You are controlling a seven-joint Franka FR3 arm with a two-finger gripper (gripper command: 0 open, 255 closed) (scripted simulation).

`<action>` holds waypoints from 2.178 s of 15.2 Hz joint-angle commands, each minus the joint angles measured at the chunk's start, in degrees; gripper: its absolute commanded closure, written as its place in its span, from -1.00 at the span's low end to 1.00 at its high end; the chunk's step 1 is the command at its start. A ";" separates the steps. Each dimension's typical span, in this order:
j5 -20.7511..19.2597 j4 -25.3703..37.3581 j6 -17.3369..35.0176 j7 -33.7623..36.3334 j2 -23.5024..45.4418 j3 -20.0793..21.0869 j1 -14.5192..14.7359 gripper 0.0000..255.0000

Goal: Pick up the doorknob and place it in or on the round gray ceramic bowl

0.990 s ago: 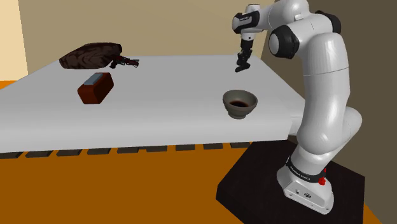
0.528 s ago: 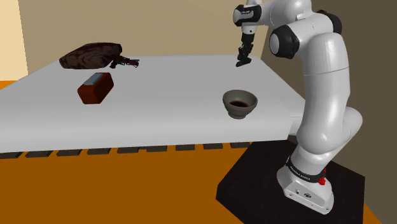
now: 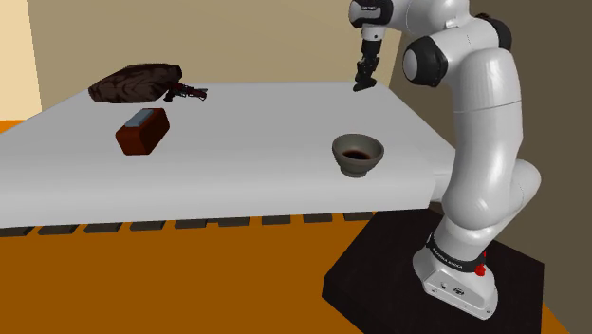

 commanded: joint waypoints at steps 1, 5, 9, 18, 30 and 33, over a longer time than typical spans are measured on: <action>-1.87 -7.19 2.44 0.97 -4.97 -0.54 2.77 1.00; -6.86 -22.25 7.35 4.89 -16.13 -0.89 8.47 1.00; -11.83 -34.14 10.27 10.06 -26.26 0.20 12.21 1.00; -19.55 -54.57 11.76 22.50 -46.20 6.60 15.38 1.00; -19.88 -72.79 9.66 35.19 -65.62 16.78 16.85 1.00; -20.08 -74.99 12.01 35.28 -65.47 16.56 16.77 1.00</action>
